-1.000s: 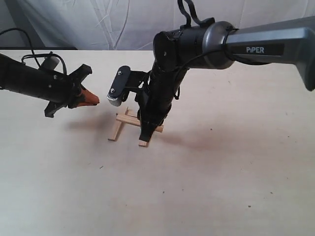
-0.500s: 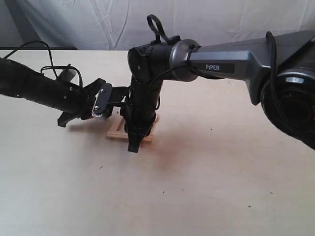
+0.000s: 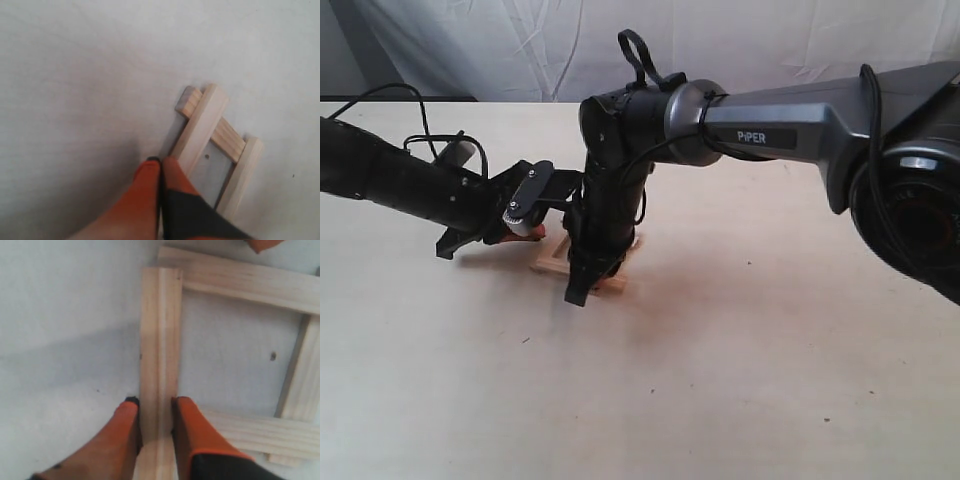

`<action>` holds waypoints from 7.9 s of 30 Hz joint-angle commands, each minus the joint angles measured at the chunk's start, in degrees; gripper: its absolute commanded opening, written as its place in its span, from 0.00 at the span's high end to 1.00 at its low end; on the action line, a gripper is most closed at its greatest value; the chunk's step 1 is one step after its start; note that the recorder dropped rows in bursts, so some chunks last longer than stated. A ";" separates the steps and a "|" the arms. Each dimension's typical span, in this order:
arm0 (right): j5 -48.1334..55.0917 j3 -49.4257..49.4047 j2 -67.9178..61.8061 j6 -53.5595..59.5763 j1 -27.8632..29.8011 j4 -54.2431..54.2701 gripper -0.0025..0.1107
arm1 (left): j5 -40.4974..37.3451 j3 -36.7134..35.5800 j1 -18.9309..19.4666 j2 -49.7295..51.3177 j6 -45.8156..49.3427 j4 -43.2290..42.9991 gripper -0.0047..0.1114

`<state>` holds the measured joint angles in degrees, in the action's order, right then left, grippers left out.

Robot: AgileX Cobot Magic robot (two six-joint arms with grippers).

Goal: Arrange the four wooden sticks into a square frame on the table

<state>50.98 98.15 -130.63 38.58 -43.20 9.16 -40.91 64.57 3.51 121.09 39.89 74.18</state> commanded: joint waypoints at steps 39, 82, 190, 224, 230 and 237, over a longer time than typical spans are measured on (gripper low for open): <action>-0.34 3.86 -1.33 -10.89 -0.24 -0.89 0.67 | 3.44 -1.59 -1.33 -0.12 -2.64 -3.75 0.96; -39.93 -84.93 111.96 -44.69 22.55 -10.06 0.98 | 17.99 -44.64 4.23 -103.66 -9.24 -32.47 0.96; -30.13 -98.15 130.63 -44.15 38.54 -8.65 0.98 | 28.01 -64.57 -9.08 -121.09 -12.40 -60.19 0.96; -30.13 -98.15 130.63 -44.15 38.54 -8.65 0.98 | 27.51 -64.57 -8.96 -121.09 -39.57 -75.12 0.96; -30.13 -98.15 130.63 -44.25 38.54 -8.65 0.98 | 27.66 -64.57 -8.53 -121.09 -39.57 -75.12 0.96; -30.13 -98.15 130.63 -44.25 38.54 -8.65 0.98 | 27.66 -64.57 -6.75 -121.09 -39.57 -75.12 0.96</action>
<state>21.63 0.13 -0.38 -5.80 -4.93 0.52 -13.35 0.27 -3.54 0.25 0.34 -0.42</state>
